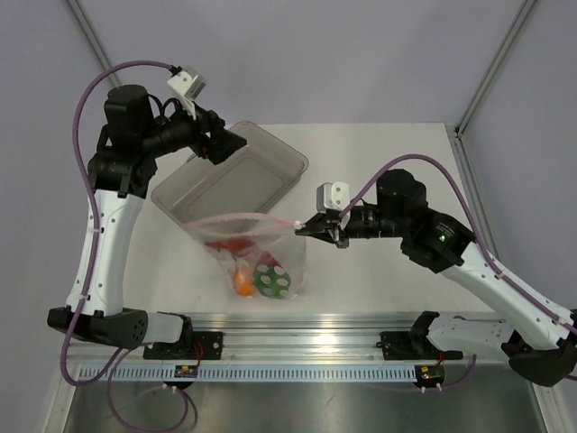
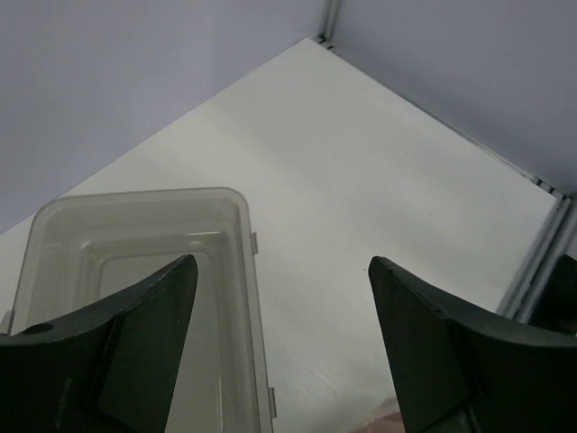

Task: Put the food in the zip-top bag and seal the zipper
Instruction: Zip the zipper food storage bag at the center of the board.

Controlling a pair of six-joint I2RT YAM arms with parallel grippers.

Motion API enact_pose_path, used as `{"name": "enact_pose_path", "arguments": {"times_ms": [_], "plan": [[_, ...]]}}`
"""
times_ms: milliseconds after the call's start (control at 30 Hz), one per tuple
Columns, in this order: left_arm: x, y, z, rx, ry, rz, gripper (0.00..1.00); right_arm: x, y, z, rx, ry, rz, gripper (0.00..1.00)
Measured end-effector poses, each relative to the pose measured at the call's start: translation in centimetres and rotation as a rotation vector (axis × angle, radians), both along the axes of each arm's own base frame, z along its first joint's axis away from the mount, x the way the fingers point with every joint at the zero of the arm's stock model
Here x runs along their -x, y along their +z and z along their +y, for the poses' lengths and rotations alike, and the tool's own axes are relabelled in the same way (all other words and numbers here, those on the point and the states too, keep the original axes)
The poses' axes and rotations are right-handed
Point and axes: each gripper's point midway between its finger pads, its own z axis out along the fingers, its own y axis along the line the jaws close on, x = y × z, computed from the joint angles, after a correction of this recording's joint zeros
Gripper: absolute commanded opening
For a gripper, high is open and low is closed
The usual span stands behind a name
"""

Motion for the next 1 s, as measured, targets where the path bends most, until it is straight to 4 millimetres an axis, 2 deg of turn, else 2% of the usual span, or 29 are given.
{"name": "enact_pose_path", "arguments": {"times_ms": [100,200,267,433,500,633,933,1000], "plan": [[3.1,0.3,-2.7,-0.033,-0.143,-0.048,0.81,0.5,-1.0,-1.4,0.017,-0.027,-0.001,0.0],[5.0,-0.8,-5.6,-0.066,-0.267,-0.042,0.81,-0.2,-2.1,-1.9,0.046,-0.069,-0.001,0.0],[5.2,-2.0,-6.7,-0.082,-0.31,-0.012,0.8,-1.2,-3.3,-2.0,0.077,-0.102,0.011,0.0],[4.3,-4.6,-8.3,-0.106,-0.344,0.061,0.8,-3.6,-7.1,-2.1,0.165,-0.176,0.052,0.0],[4.3,-5.1,-8.9,-0.111,-0.356,0.074,0.8,-4.3,-7.7,-2.5,0.181,-0.202,0.054,0.0],[4.3,-5.3,-9.4,-0.113,-0.363,0.083,0.8,-6.2,-7.6,-3.5,0.188,-0.26,0.036,0.0],[3.6,-2.1,-9.8,-0.1,-0.363,-0.003,0.8,-9.5,-6.0,-3.5,0.199,-0.301,-0.012,0.0],[3.8,-2.0,-10.3,-0.111,-0.384,-0.019,0.8,-9.9,-5.6,-3.5,0.198,-0.302,-0.018,0.0]]}}
